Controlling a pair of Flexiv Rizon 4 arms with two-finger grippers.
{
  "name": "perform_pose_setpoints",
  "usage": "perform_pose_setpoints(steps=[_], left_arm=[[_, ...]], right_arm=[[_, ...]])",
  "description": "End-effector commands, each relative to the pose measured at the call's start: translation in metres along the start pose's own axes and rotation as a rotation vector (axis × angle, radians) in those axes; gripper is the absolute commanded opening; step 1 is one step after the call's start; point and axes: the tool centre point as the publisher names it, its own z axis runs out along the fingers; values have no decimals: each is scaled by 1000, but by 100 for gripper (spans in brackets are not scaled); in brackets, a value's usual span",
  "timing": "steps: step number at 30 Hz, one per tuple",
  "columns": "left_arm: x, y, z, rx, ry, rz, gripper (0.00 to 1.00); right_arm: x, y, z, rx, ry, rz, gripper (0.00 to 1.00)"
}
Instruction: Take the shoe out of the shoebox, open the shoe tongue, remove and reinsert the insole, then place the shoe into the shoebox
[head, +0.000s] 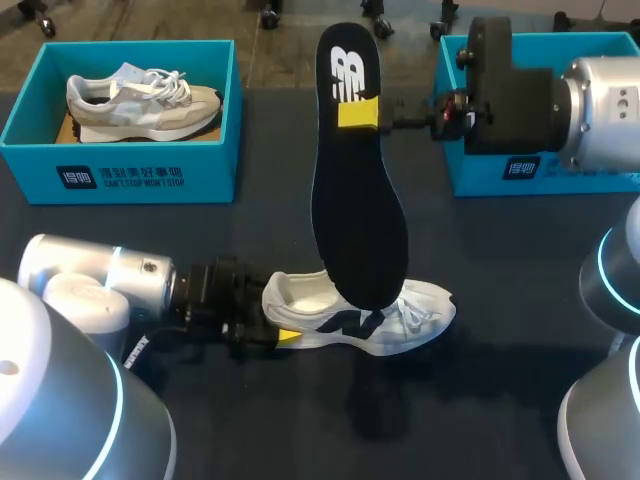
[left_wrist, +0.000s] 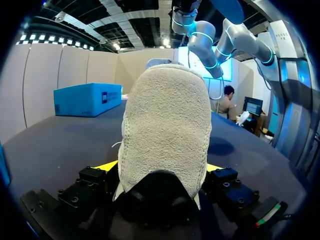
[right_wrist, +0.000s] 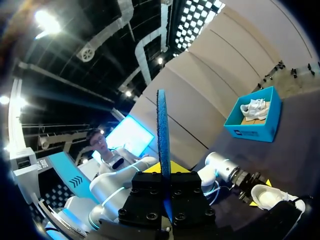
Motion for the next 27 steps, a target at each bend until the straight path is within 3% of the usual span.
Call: perform_pose_setpoints(steps=[1, 7, 19, 24, 27], left_arm=[[2, -4, -9, -14, 6, 0, 100], [3, -9, -18, -63, 9, 16, 100], [-4, -16, -46, -255, 45, 60, 100], [-3, -16, -53, -381, 65, 96, 100], [-4, -16, -56, -372, 60, 95, 100]], right_arm=[[0, 1, 5, -1, -3, 1, 0], [0, 1, 5, -1, -3, 1, 0], [0, 1, 5, -1, -3, 1, 0], [0, 1, 5, -1, -3, 1, 0], [0, 1, 5, -1, -3, 1, 0]])
